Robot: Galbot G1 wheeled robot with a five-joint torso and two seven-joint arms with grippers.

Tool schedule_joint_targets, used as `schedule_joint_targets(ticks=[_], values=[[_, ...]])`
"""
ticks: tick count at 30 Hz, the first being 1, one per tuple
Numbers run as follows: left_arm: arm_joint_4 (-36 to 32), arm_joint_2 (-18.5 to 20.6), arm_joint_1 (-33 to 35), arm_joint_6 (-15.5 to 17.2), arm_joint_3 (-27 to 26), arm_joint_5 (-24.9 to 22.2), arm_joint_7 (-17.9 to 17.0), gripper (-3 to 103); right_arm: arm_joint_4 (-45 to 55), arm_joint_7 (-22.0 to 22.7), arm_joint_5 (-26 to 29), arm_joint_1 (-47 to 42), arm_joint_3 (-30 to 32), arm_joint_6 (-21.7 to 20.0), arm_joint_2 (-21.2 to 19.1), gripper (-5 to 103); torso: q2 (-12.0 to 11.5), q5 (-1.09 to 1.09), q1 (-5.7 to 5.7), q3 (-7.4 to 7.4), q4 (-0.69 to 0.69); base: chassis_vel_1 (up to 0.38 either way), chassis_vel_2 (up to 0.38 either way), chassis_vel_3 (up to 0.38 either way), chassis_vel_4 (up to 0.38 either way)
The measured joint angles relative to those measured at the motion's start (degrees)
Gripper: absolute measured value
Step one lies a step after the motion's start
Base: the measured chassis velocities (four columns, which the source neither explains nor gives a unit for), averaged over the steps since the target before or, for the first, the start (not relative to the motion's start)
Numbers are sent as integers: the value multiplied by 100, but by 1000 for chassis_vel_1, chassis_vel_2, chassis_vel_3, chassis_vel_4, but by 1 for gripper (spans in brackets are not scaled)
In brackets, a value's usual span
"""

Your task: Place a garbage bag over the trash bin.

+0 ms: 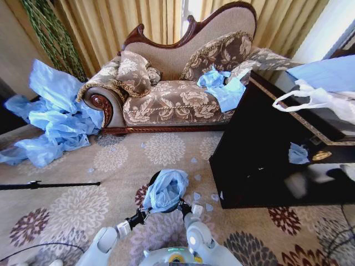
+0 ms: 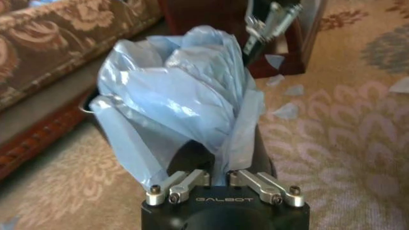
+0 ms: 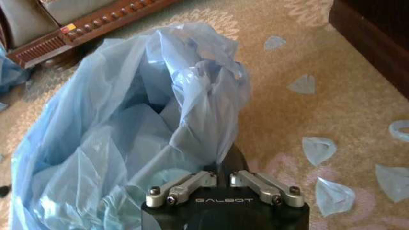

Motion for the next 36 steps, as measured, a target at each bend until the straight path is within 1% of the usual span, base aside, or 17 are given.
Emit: schedule_joint_targets(ticks=[2,5,6,8,9,12,13,14,16,17,18,22,24,25,27,33,36], values=[[-29,7,37,-31,-21,-34,-10,13,4,1,-28,-12,-1,-1,-7,7,0,0,0,0,0,0,0,0,0],[-196,32,264,-300,-152,-197,-18,29,42,7,-120,-85,-5,-3,-27,24,0,0,0,0,1,0,0,0,0],[-196,32,264,-300,-152,-197,-18,29,42,7,-120,-85,-5,-3,-27,24,0,0,0,0,1,0,0,0,0],[-267,37,356,-487,-195,-296,-18,40,75,15,-153,-130,-9,-4,-48,34,0,-1,0,0,0,0,0,0,0],[-267,37,356,-487,-195,-296,-18,40,75,15,-153,-130,-9,-4,-48,34,0,-1,0,0,0,0,0,0,0],[-445,84,496,-661,-268,-461,-18,56,155,21,-185,-200,-11,-3,-98,51,0,0,0,0,0,0,0,0,0],[-445,84,496,-661,-268,-461,-18,56,155,21,-185,-200,-11,-3,-98,51,0,0,0,0,0,0,0,0,0],[-474,98,536,-708,-284,-508,-16,62,167,21,-193,-215,-11,-3,-107,51,0,0,0,0,0,0,0,0,0],[-507,130,653,-926,-386,-632,11,73,196,23,-214,-256,-6,-3,-105,62,0,-1,0,0,-1,0,0,0,0],[-507,132,711,-1019,-434,-703,46,73,203,22,-226,-271,-5,-1,-95,67,0,-1,0,0,-1,0,0,0,0],[-507,132,711,-1019,-434,-703,46,73,203,22,-226,-271,-5,-1,-95,67,0,-1,0,0,-1,0,0,0,0],[-530,132,993,-1274,-679,-1036,265,94,203,6,-280,-311,-5,10,-47,89,0,0,0,0,0,0,0,0,0],[-530,133,1032,-1298,-696,-1119,281,94,198,3,-287,-313,-5,12,-37,89,0,0,0,0,2,0,0,0,0],[-525,133,1057,-1315,-703,-1222,289,98,185,-2,-293,-314,-5,16,-24,93,0,-1,0,0,2,0,0,0,0],[-482,126,1040,-1323,-675,-1492,289,100,163,-17,-326,-316,-22,27,-15,99,0,0,0,0,0,0,0,0,0],[-480,114,987,-1288,-569,-1929,309,100,175,-23,-338,-323,-38,36,-56,100,0,-1,0,0,-1,0,0,0,0],[-553,117,1038,-1267,-574,-2245,529,100,232,-36,-360,-349,-28,42,-138,100,0,0,0,0,0,0,0,0,0]])
